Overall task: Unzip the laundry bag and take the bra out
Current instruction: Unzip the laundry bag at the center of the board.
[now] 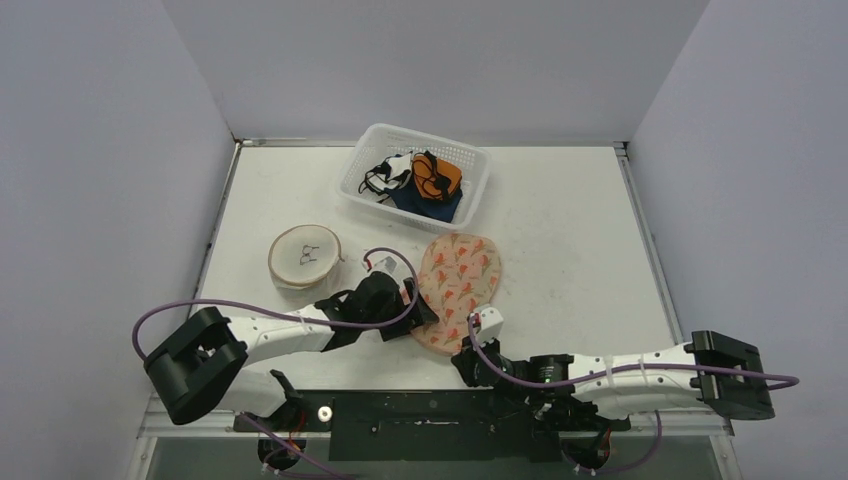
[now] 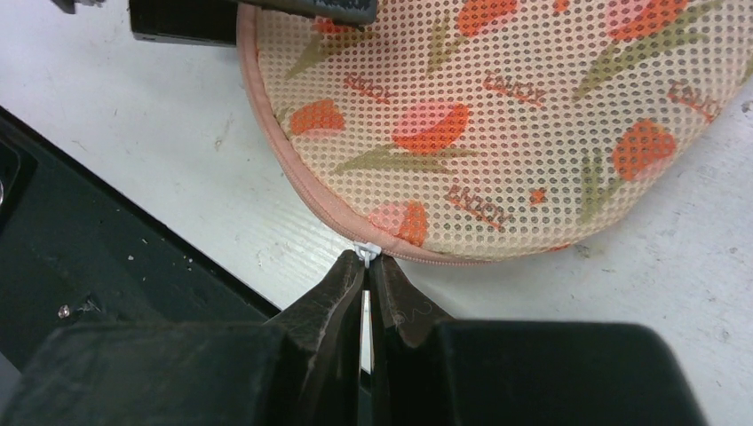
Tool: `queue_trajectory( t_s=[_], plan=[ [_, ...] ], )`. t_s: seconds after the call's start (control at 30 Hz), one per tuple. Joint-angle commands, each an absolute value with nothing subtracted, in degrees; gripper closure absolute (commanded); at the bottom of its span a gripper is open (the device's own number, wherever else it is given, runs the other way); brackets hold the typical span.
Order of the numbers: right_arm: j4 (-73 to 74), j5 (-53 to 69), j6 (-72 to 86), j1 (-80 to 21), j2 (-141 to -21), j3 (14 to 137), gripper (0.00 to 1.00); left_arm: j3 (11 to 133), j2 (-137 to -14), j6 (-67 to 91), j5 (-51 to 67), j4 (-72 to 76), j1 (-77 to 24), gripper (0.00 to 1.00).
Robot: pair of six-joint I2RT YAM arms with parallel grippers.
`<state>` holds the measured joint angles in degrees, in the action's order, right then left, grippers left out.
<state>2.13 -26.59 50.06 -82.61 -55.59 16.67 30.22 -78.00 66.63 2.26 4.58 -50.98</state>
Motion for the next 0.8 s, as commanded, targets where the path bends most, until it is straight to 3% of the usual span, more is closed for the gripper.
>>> queue_trajectory(
  t_s=[0.0,0.13,0.47,0.6,0.77],
  plan=[
    [-4.8,-26.7,47.6,-83.1,-59.2,20.8,0.95,27.3,-70.2,67.5,1.1,3.4,-52.0,0.19],
    [-8.1,-25.0,45.0,-82.9,-63.7,23.6,0.95,22.9,-62.4,71.9,-2.0,0.1,-56.7,0.12],
    [-13.3,-21.0,40.3,-81.7,-73.6,30.5,0.95,19.0,-55.9,80.9,-10.5,-1.8,-62.7,0.11],
    [-13.3,-20.7,40.5,-81.8,-73.7,30.3,0.95,18.9,-57.0,81.5,-12.9,-0.9,-60.8,0.24],
    [-12.5,-20.8,41.1,-81.9,-72.5,29.5,0.95,19.7,-60.6,80.8,-11.8,2.0,-58.5,0.53]
  ],
)
